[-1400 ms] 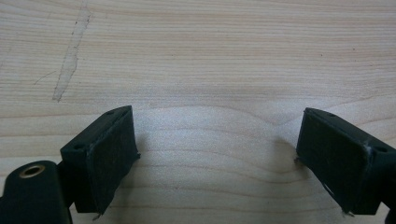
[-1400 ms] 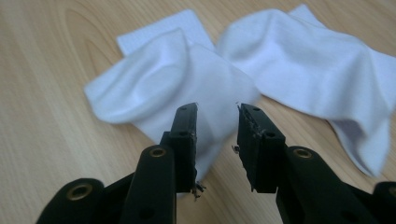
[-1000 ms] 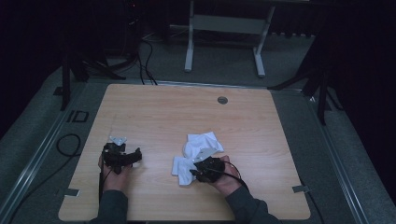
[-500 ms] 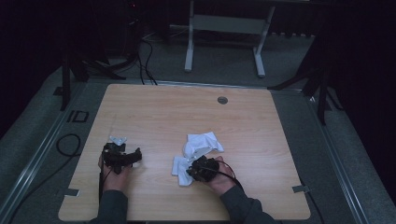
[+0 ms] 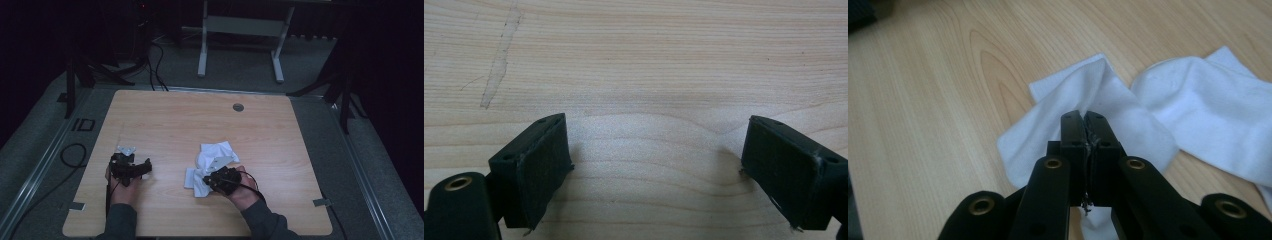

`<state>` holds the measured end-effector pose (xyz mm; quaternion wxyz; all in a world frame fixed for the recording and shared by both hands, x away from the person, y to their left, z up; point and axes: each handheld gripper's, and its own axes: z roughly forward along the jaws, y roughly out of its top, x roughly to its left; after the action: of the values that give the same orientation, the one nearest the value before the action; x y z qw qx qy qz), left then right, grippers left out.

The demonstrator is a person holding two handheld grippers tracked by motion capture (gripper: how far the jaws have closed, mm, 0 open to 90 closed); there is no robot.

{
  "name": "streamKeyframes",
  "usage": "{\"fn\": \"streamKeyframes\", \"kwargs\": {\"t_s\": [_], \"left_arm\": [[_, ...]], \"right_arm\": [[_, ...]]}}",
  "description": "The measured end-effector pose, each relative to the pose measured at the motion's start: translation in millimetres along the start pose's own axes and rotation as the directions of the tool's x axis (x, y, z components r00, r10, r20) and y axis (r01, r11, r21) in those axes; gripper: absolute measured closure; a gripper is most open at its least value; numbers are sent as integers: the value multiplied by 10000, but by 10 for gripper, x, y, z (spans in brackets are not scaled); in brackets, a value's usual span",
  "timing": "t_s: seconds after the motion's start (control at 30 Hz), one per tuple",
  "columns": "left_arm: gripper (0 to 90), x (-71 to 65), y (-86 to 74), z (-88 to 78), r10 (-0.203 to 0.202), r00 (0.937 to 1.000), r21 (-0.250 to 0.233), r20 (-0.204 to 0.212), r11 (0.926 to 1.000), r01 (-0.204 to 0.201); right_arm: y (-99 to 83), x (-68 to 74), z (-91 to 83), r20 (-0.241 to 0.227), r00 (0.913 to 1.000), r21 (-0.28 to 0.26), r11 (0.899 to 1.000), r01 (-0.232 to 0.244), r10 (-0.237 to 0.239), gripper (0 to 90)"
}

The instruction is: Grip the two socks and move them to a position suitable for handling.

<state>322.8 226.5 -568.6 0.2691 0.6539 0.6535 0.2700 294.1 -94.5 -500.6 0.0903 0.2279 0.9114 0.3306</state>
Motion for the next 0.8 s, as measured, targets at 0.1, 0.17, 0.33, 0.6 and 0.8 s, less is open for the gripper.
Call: {"fn": "streamKeyframes", "kwargs": {"t_s": [0.1, 0.17, 0.33, 0.6, 0.8], "left_arm": [[119, 0, 0, 0, -1, 10000, -1, 5, 10000, 1], [119, 0, 0, 0, 1, 10000, 2, 6, 10000, -1], [119, 0, 0, 0, -2, 10000, -2, 6, 10000, 2], [119, 0, 0, 0, -11, 10000, -5, 7, 10000, 11], [119, 0, 0, 0, -6, 10000, -3, 7, 10000, 6]], "right_arm": [[7, -17, -65, 60, 10000, -41, 10000, 19, -19, 877], [8, -36, -120, 146, 9999, -99, 10000, -7, 9, 877], [-2, -133, -284, 407, 9991, -299, 9995, -111, 123, 878], [-81, -336, -471, 845, 9951, -386, 9981, -478, 509, 878], [-196, -476, -538, 1112, 9902, -321, 9961, -816, 847, 878]]}}
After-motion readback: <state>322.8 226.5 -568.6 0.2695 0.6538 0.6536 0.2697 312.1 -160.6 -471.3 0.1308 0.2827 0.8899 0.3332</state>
